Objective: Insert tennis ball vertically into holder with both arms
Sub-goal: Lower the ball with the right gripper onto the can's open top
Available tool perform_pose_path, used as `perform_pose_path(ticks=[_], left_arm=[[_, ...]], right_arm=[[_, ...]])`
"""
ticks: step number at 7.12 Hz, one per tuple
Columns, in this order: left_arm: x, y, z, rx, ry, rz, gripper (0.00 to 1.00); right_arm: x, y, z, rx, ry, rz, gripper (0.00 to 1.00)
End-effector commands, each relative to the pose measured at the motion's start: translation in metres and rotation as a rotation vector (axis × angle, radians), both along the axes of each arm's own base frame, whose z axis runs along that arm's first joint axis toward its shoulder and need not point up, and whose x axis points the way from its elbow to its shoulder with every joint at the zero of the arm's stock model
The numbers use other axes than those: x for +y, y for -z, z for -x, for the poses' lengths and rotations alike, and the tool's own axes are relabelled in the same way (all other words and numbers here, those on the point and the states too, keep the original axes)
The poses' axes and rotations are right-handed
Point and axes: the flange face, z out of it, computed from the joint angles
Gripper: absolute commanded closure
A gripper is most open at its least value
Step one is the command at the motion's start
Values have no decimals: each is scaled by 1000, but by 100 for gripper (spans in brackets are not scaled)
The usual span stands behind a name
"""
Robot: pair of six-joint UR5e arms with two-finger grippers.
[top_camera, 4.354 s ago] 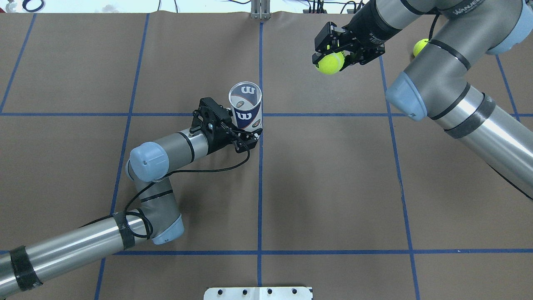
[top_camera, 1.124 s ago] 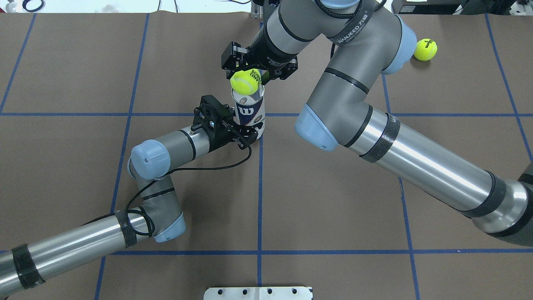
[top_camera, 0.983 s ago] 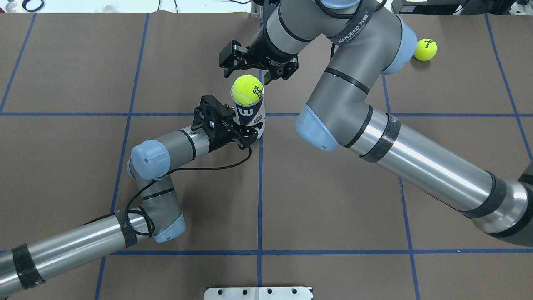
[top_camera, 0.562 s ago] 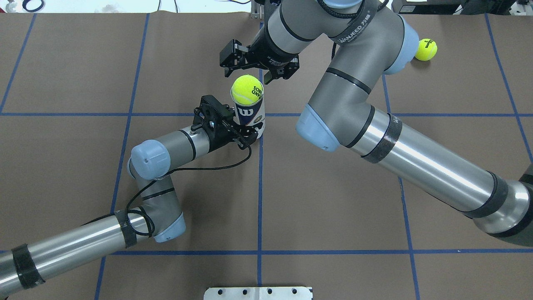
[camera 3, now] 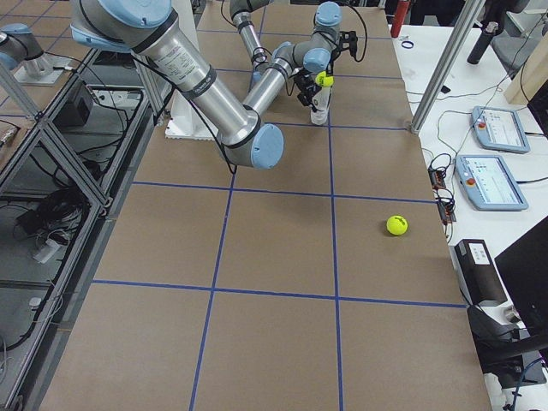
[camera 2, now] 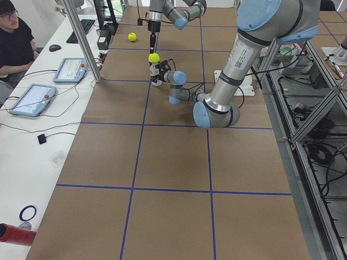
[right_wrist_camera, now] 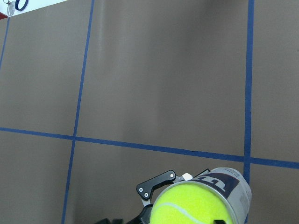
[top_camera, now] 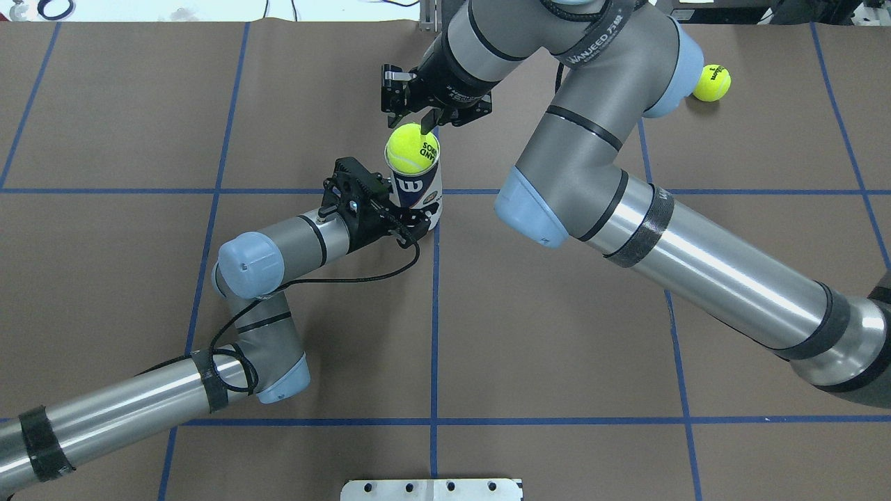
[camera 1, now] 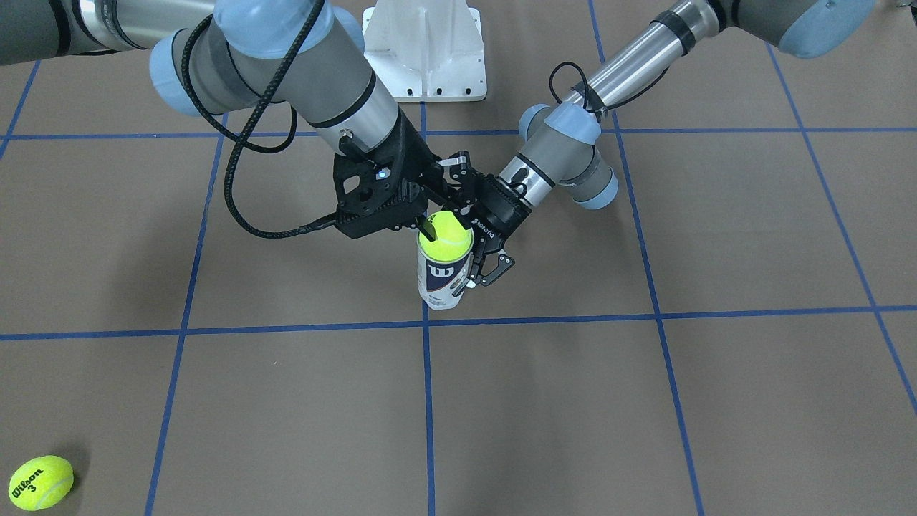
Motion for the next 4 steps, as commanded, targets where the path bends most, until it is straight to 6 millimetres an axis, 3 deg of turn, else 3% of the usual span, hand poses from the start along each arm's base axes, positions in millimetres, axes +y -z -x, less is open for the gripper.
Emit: perform_pose_path(ticks=[1,4], left_arm=[[0,0,0,0,0,0,29],[0,0,0,0,0,0,29]], right_arm=[[-2,-2,0,5,-1,0,100],[1,-15,15,29,3,4,100]])
